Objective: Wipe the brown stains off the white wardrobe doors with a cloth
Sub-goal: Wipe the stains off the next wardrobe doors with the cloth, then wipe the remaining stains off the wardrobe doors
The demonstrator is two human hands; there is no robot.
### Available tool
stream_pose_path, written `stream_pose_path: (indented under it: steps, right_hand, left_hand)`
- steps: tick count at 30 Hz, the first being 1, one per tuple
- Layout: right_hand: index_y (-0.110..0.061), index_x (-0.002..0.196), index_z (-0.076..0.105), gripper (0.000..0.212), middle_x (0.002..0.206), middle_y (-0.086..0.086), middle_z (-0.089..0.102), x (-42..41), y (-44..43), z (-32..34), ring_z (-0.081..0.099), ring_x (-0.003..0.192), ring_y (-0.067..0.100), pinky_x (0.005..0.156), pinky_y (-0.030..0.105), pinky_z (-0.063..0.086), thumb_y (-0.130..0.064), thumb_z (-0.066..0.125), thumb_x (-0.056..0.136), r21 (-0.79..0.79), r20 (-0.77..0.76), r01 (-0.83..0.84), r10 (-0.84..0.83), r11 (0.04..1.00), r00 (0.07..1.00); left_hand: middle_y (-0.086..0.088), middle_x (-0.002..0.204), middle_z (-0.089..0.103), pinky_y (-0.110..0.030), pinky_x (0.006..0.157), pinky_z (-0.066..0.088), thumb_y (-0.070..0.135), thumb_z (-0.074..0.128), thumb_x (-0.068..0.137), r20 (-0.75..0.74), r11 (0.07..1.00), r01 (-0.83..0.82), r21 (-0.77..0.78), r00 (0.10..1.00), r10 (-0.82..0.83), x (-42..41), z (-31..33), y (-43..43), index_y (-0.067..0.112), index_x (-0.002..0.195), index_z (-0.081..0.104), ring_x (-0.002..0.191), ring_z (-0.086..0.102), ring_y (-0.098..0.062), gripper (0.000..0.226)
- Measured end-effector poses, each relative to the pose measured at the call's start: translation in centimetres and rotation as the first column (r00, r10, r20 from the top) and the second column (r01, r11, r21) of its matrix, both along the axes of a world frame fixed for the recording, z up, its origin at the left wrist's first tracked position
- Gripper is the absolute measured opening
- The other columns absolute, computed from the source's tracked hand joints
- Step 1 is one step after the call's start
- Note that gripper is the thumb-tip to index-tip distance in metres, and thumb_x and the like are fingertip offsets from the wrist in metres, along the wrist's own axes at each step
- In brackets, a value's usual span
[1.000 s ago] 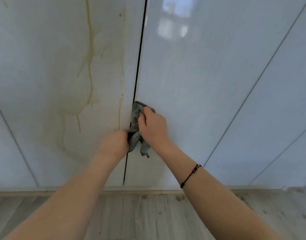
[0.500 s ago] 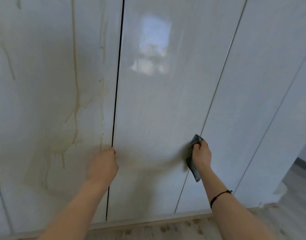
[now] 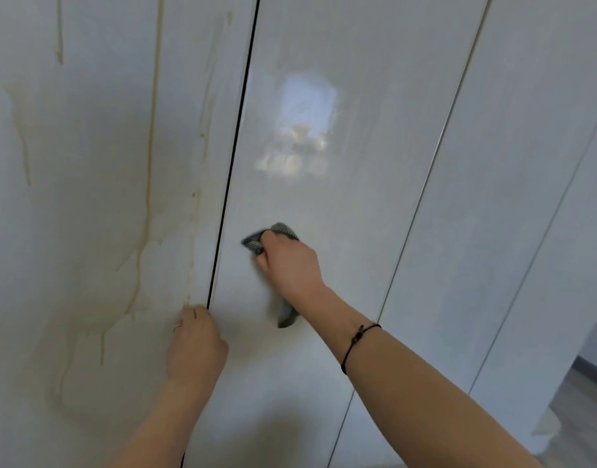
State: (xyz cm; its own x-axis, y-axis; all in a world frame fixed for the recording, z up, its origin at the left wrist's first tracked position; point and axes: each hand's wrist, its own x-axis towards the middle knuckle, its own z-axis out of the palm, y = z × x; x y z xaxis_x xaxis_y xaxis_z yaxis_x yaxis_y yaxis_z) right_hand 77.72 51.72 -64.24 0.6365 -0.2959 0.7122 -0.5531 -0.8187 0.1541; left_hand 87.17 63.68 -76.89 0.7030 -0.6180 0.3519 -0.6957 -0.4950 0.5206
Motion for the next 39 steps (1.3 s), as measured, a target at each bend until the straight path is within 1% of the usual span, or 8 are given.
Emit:
stream_pose_path:
  steps: [10,13,16,21,26,32,36,39]
  right_hand:
    - [-0.02,0.101,0.057,0.019,0.08,-0.005,0.055,-0.7,-2.1,12.3,0.059,0.069,0.02,0.058,0.03,0.039,-0.026,0.04,0.095,0.263,0.622,0.087,-0.238,0.961,0.746]
    - [-0.024,0.113,0.063,0.028,0.101,0.003,0.067,3.9,1.1,7.8,0.066,0.086,0.027,0.066,0.032,0.045,-0.031,0.048,0.09,0.009,0.244,0.029,-0.03,1.0,0.969]
    - [-0.015,0.113,0.062,0.028,0.1,0.005,0.071,6.6,3.3,-0.4,0.068,0.084,0.029,0.061,0.034,0.049,-0.034,0.054,0.094,-0.135,-0.19,-0.062,0.036,0.989,0.981]
    - [-0.015,0.105,0.064,0.025,0.093,0.008,0.068,3.3,4.1,-10.5,0.064,0.086,0.03,0.062,0.031,0.036,-0.032,0.047,0.1,0.186,-0.472,0.029,0.064,0.982,0.879]
    - [-0.024,0.079,0.044,0.017,0.071,-0.005,0.054,-4.7,5.5,-11.6,0.052,0.064,0.015,0.063,0.038,0.046,-0.027,0.046,0.096,0.666,0.03,-0.042,0.03,0.745,0.999]
    - [-0.022,0.095,0.059,0.018,0.083,-0.005,0.059,-12.2,11.0,-11.2,0.053,0.076,0.012,0.069,0.032,0.041,-0.025,0.043,0.089,0.86,0.426,-0.415,0.027,0.296,0.904]
    - [-0.026,0.116,0.06,0.039,0.102,-0.003,0.069,-14.3,11.7,-11.6,0.065,0.093,0.018,0.075,0.034,0.052,-0.003,0.042,0.09,0.87,0.409,-0.402,0.038,0.285,0.912]
    - [-0.029,0.109,0.062,0.042,0.094,-0.004,0.072,-14.9,10.5,-11.5,0.068,0.088,0.017,0.075,0.032,0.056,0.004,0.047,0.088,0.852,0.419,-0.413,0.051,0.321,0.906]
  left_hand:
    - [-0.015,0.118,0.058,-0.04,0.088,0.049,-0.001,0.055,0.084,-0.044,0.999,0.032,-0.012,0.999,-0.033,1.3,0.3,0.2,0.001,0.115,0.058,0.107,0.062,-0.034,0.031]
    - [-0.014,0.12,0.058,-0.041,0.089,0.048,-0.003,0.052,0.084,-0.055,0.999,0.049,-0.024,0.997,-0.05,1.6,0.2,0.5,0.002,0.115,0.058,0.108,0.062,-0.035,0.032]
    - [-0.015,0.115,0.06,-0.042,0.086,0.049,-0.004,0.05,0.086,-0.091,0.996,0.081,-0.047,0.992,-0.085,1.7,-0.1,0.8,0.003,0.112,0.057,0.106,0.062,-0.036,0.028]
    - [-0.008,0.115,0.063,-0.039,0.088,0.05,0.008,0.05,0.093,-0.136,0.997,0.071,-0.031,0.988,-0.074,1.4,-0.7,2.4,0.013,0.115,0.058,0.108,0.061,-0.029,0.025]
    - [-0.003,0.12,0.066,-0.03,0.083,0.045,0.046,0.049,0.1,-0.294,0.978,0.203,-0.038,0.933,-0.205,-2.0,-0.5,4.5,0.017,0.125,0.057,0.11,0.062,-0.022,0.039]
    - [0.023,0.092,0.072,-0.016,0.068,0.052,0.062,0.059,0.088,-0.479,0.805,0.541,-0.246,0.654,-0.586,-8.4,-1.1,7.7,0.036,0.103,0.064,0.085,0.067,0.005,0.03]
    - [0.007,0.091,0.075,-0.036,0.075,0.059,0.032,0.059,0.099,-0.494,0.805,0.536,-0.255,0.644,-0.585,-9.4,-1.1,7.4,0.024,0.106,0.068,0.084,0.072,-0.01,0.014]
    - [0.006,0.083,0.075,-0.029,0.061,0.057,0.024,0.048,0.105,-0.581,0.82,0.451,-0.353,0.582,-0.57,-9.0,-1.1,6.8,0.018,0.1,0.069,0.075,0.072,-0.012,0.023]
